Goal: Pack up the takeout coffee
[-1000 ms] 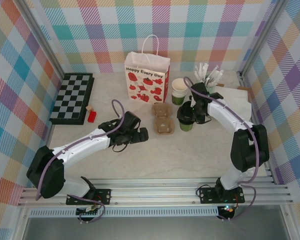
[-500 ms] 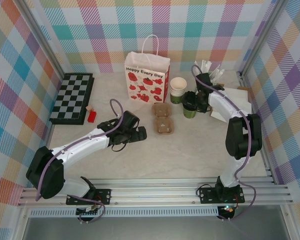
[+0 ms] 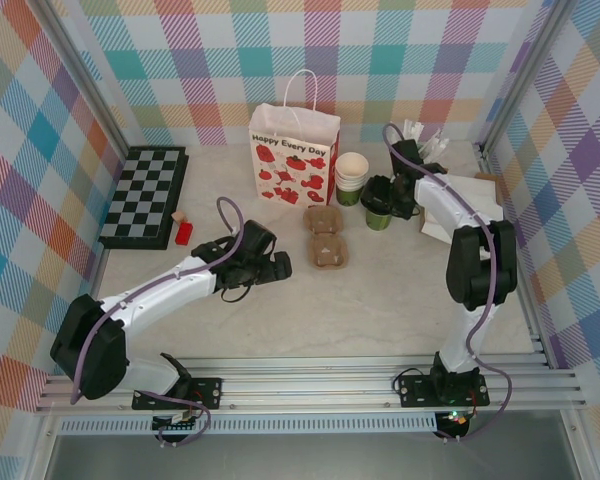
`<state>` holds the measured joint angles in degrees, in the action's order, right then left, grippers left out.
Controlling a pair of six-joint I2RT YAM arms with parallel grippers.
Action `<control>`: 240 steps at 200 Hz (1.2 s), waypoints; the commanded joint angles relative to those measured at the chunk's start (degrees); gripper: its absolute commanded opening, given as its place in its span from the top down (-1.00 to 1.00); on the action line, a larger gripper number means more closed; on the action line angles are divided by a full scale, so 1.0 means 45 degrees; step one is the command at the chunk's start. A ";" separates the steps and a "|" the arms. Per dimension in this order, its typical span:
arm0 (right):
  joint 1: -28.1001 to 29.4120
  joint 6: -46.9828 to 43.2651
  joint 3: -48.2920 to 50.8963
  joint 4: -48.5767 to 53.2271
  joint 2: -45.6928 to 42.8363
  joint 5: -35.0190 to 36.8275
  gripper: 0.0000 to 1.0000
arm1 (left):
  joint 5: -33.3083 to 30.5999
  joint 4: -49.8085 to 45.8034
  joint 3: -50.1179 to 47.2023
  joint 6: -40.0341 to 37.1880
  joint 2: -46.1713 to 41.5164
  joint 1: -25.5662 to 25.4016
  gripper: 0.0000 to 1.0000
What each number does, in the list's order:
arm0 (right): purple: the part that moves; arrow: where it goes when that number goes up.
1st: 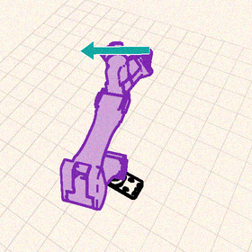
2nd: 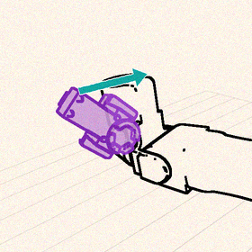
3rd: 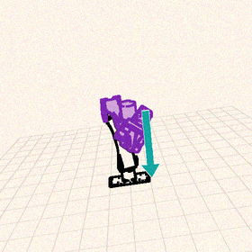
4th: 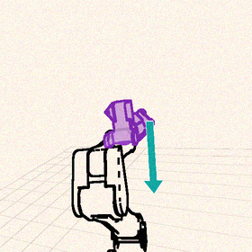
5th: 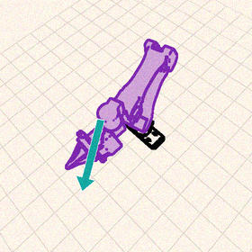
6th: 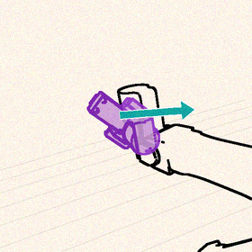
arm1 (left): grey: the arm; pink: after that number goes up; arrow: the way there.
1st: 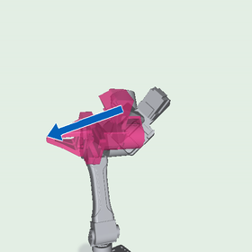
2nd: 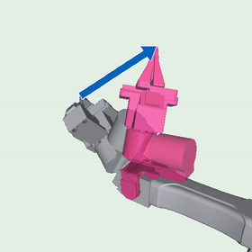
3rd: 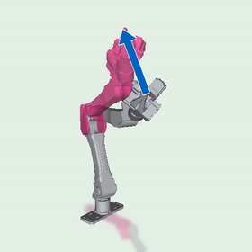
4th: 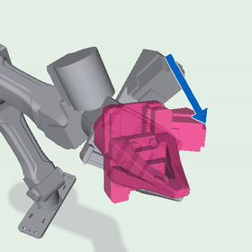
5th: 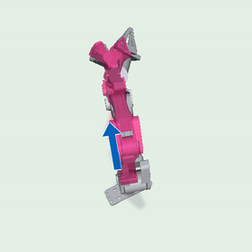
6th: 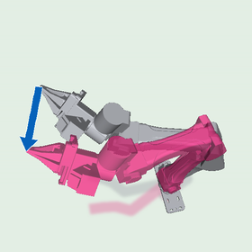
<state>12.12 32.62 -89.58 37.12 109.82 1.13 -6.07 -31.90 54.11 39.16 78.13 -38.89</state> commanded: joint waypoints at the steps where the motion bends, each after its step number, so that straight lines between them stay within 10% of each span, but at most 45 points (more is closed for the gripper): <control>1: -0.0094 0.0112 -0.0506 0.0460 0.0661 0.0375 -0.70 | 0.0010 -0.0426 0.0202 -0.0283 -0.0365 0.0137 -1.00; 240: -0.0095 -0.0455 -0.1846 0.1428 0.0001 0.0004 -1.00 | 0.0901 -0.0409 0.0808 -0.0967 -0.0337 0.0381 -1.00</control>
<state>12.03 31.27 -96.47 41.69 111.90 0.69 -2.57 -32.93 56.05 35.51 76.75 -37.67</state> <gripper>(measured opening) 0.999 0.999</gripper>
